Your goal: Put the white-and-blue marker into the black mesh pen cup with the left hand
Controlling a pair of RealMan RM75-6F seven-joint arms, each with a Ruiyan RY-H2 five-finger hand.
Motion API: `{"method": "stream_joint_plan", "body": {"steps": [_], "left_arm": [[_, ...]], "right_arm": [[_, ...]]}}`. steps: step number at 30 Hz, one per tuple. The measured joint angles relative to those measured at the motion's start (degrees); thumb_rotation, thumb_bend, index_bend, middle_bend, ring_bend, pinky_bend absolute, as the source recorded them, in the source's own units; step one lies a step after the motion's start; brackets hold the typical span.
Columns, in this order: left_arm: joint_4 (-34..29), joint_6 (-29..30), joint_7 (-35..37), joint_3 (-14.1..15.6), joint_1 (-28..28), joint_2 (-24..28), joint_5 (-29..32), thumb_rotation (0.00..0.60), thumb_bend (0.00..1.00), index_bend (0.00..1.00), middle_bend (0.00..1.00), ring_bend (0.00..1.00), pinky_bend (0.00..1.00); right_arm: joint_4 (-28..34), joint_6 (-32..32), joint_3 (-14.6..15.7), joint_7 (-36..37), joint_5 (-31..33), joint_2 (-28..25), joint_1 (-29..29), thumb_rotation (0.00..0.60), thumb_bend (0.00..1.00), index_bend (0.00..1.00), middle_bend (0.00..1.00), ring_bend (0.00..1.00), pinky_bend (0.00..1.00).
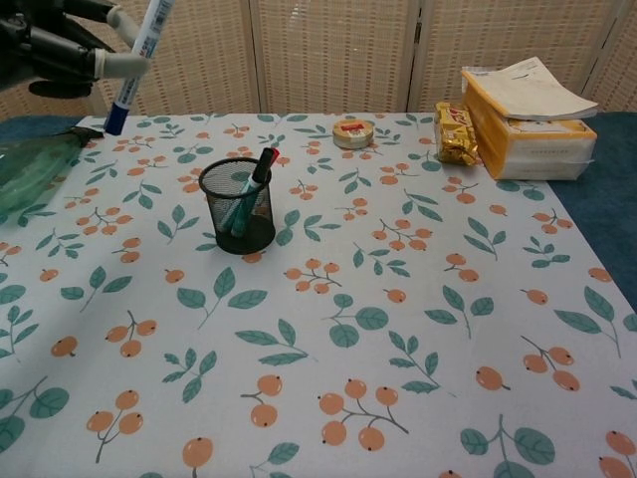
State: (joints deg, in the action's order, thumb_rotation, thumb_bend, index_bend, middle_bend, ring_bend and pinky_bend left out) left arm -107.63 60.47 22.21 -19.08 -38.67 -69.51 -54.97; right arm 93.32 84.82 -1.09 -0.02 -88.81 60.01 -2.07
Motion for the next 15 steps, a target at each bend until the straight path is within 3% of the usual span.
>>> {"method": "stream_joint_plan", "body": {"steps": [7, 15], "left_arm": [[12.2, -4.2, 5.7, -2.4, -2.7, -8.2, 1.6, 0.6, 0.38, 0.58, 1.0, 1.0, 1.0], [26.2, -7.0, 13.0, -2.4, -4.2, -17.9, -5.0, 0.6, 0.38, 0.58, 1.0, 1.0, 1.0]], "right_arm": [[-0.2, 1.0, 0.0, 0.8, 0.0, -0.3, 0.5, 0.6, 0.18, 0.02, 0.04, 0.04, 0.0], [-0.2, 1.7, 0.0, 1.0, 0.2, -0.4, 1.0, 0.6, 0.18, 0.02, 0.04, 0.04, 0.0]]}}
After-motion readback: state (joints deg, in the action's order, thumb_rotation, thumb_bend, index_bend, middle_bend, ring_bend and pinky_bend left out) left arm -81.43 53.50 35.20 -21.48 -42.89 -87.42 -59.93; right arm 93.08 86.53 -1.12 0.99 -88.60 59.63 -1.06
